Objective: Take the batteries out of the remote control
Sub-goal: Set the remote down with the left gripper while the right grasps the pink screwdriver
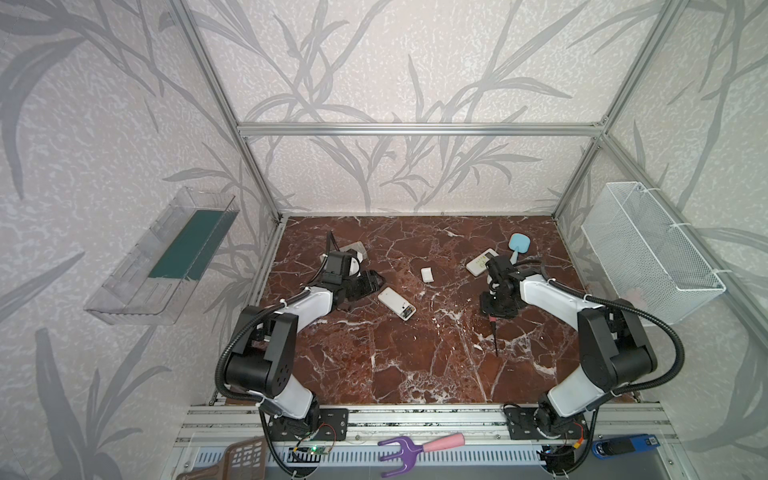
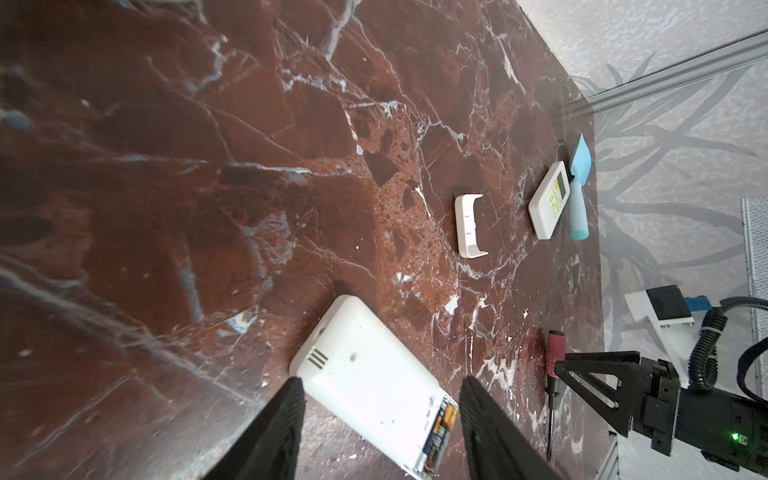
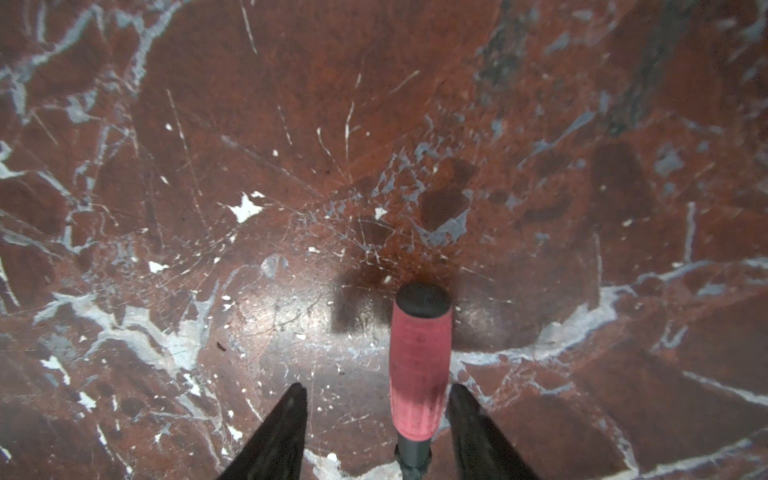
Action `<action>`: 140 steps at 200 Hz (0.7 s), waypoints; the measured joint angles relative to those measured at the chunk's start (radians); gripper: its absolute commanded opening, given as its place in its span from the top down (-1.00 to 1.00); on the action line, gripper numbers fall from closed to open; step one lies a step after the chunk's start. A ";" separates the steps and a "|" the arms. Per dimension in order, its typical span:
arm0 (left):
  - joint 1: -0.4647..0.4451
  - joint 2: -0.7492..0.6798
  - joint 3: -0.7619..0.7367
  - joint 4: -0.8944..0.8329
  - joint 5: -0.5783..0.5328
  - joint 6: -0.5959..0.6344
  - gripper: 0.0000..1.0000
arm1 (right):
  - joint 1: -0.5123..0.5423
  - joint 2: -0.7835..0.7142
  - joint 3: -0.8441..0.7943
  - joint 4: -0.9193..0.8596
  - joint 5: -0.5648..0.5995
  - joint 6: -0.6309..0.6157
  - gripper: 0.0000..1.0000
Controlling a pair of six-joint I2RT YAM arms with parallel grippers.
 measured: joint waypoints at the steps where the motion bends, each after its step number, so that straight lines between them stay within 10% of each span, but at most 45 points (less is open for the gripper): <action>1: 0.000 -0.002 0.000 -0.002 -0.001 0.002 -0.22 | 0.000 0.000 0.000 -0.001 0.002 0.000 -0.12; 63: -0.003 -0.078 0.001 -0.084 -0.021 0.047 -0.21 | 0.000 0.029 -0.030 -0.003 0.022 0.001 -0.06; 140: -0.051 -0.267 -0.076 -0.098 -0.014 0.058 -0.02 | 0.000 0.040 -0.031 0.030 0.007 0.025 0.75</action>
